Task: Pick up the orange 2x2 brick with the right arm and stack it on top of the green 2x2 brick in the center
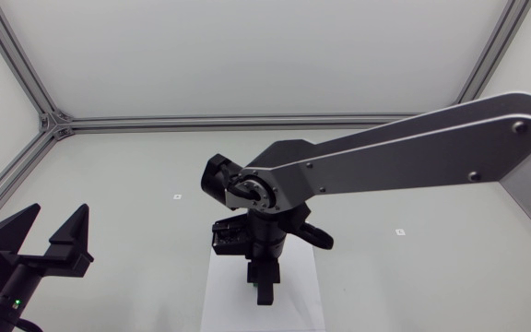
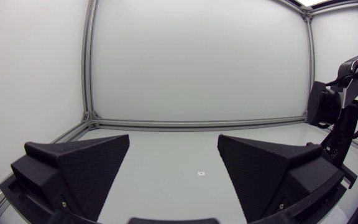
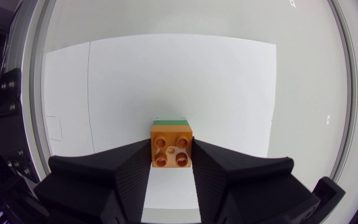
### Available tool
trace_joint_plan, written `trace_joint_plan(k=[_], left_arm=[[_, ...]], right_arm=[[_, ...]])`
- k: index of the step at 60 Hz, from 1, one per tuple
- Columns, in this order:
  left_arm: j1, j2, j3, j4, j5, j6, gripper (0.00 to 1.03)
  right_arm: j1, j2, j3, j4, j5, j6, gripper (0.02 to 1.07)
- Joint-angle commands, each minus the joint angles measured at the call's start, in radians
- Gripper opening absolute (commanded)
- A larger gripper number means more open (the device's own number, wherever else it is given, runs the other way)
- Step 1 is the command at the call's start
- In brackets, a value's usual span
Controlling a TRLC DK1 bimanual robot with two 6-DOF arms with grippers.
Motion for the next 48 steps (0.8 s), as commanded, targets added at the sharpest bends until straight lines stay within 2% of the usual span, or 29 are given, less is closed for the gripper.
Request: trace_joint_plan(k=[1,15,19,22,48], left_arm=[[0.002,-0.008,-0.041,-0.015,0.004,0.013,0.99],[0.002,-0.008,-0.041,-0.013,0.004,0.013,0.99],[0.002,-0.008,-0.041,-0.013,0.004,0.013,0.99],[0.002,-0.008,-0.041,-0.015,0.004,0.013,0.99],[0.002,-0.008,-0.041,-0.015,0.004,0.013,0.99]], right_arm=[[0.0,0.058,-0.023,-0.011,-0.019,-0.014,0.07],[-0.004,0.05,-0.023,-0.008,-0.021,-0.019,0.08],[-0.007,0.045,-0.023,-0.006,-0.021,-0.019,0.13],[-0.009,0.044,-0.023,-0.006,-0.022,-0.019,0.21],[-0.009,0.036,-0.018,-0.003,-0.018,-0.02,0.3]])
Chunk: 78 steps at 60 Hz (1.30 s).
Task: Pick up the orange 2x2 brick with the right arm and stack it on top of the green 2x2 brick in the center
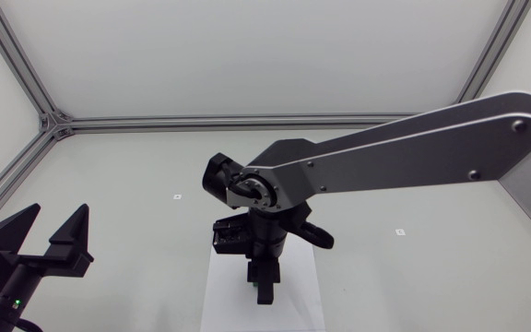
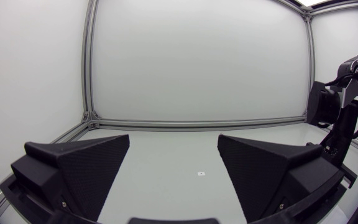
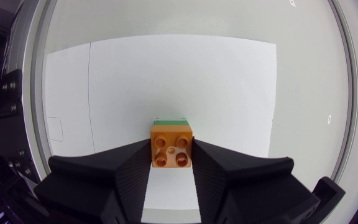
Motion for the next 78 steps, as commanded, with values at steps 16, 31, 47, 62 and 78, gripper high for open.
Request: trace_joint_plan(k=[16,31,47,62,78], left_arm=[[0.002,-0.008,-0.041,-0.015,0.004,0.013,0.99],[0.002,-0.008,-0.041,-0.015,0.004,0.013,0.99],[0.002,-0.008,-0.041,-0.015,0.004,0.013,0.99],[0.002,-0.008,-0.041,-0.015,0.004,0.013,0.99],[0.002,-0.008,-0.041,-0.015,0.004,0.013,0.99]], right_arm=[[-0.005,0.035,-0.015,-0.002,-0.005,-0.022,0.33],[-0.008,0.033,-0.011,0.001,-0.003,-0.022,0.37],[-0.008,0.022,-0.012,0.003,-0.003,-0.022,0.38],[-0.008,0.015,-0.011,0.003,-0.003,-0.022,0.42],[-0.008,-0.001,-0.012,0.0,-0.005,-0.02,0.45]])
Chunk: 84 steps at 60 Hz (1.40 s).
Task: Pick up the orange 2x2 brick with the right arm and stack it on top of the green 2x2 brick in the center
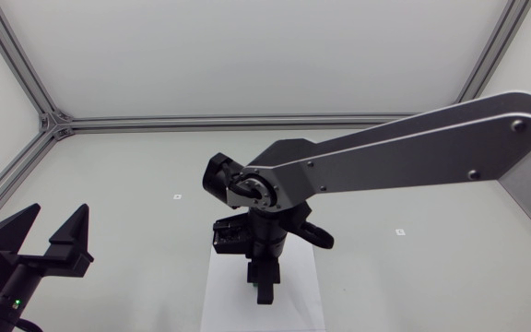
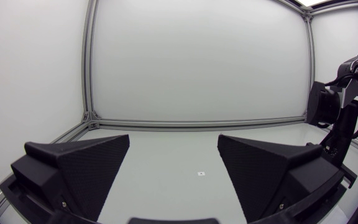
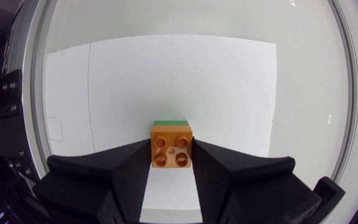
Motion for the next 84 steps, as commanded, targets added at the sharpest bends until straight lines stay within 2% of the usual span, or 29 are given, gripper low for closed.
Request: trace_joint_plan(k=[1,26,36,40,44,62,74,84], left_arm=[[0.003,-0.008,-0.041,-0.013,0.006,0.013,0.99],[0.003,-0.008,-0.041,-0.015,0.004,0.013,0.99],[0.003,-0.008,-0.041,-0.015,0.004,0.013,0.99],[0.003,-0.008,-0.041,-0.015,0.006,0.013,0.99],[0.003,-0.008,-0.041,-0.015,0.004,0.013,0.99],[0.003,-0.008,-0.041,-0.015,0.004,0.013,0.99],[0.003,-0.008,-0.041,-0.015,0.004,0.013,0.99],[0.003,-0.008,-0.041,-0.013,0.004,0.013,0.99]], right_arm=[[-0.007,-0.001,-0.013,-0.001,-0.005,-0.02,0.45],[-0.007,-0.012,-0.014,-0.001,-0.008,-0.019,0.55],[-0.007,-0.01,-0.013,-0.001,-0.008,-0.015,0.74],[-0.007,-0.012,-0.013,-0.003,-0.008,-0.015,0.93],[-0.007,-0.015,-0.013,-0.001,-0.008,-0.015,1.03],[-0.007,-0.075,-0.024,-0.016,-0.006,-0.015,1.03],[-0.01,-0.197,-0.033,-0.05,-0.008,0.001,1.03],[-0.08,-0.316,-0.051,-0.055,-0.032,0.032,1.03]])
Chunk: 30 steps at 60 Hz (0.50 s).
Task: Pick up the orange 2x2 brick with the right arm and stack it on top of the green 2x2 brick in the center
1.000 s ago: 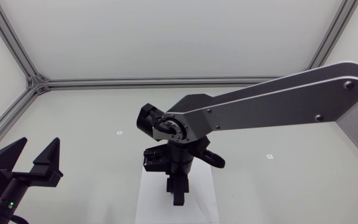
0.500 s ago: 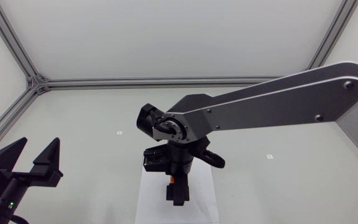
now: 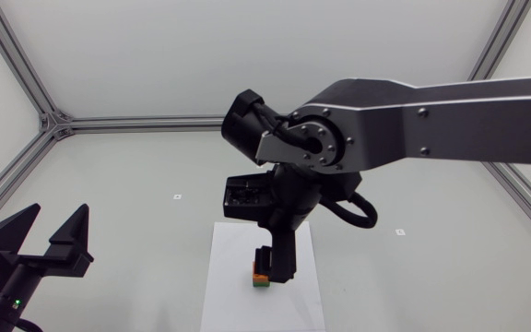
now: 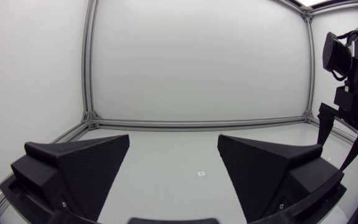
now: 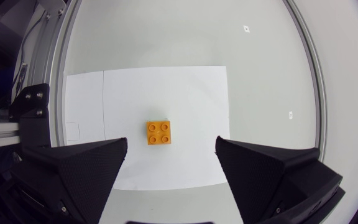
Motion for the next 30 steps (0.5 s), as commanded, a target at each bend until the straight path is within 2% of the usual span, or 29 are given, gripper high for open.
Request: trace_joint_plan(k=[1,13,30], left_arm=[[0.002,-0.008,-0.041,-0.015,0.004,0.013,0.99],[0.002,-0.008,-0.041,-0.015,0.004,0.013,0.99],[0.002,-0.008,-0.041,-0.015,0.004,0.013,0.99]], right_arm=[[-0.048,-0.063,-0.039,-0.019,-0.011,0.024,1.03],[-0.166,-0.253,-0.144,0.038,-0.012,0.052,1.03],[-0.438,-0.431,-0.32,0.147,-0.023,0.112,1.03]])
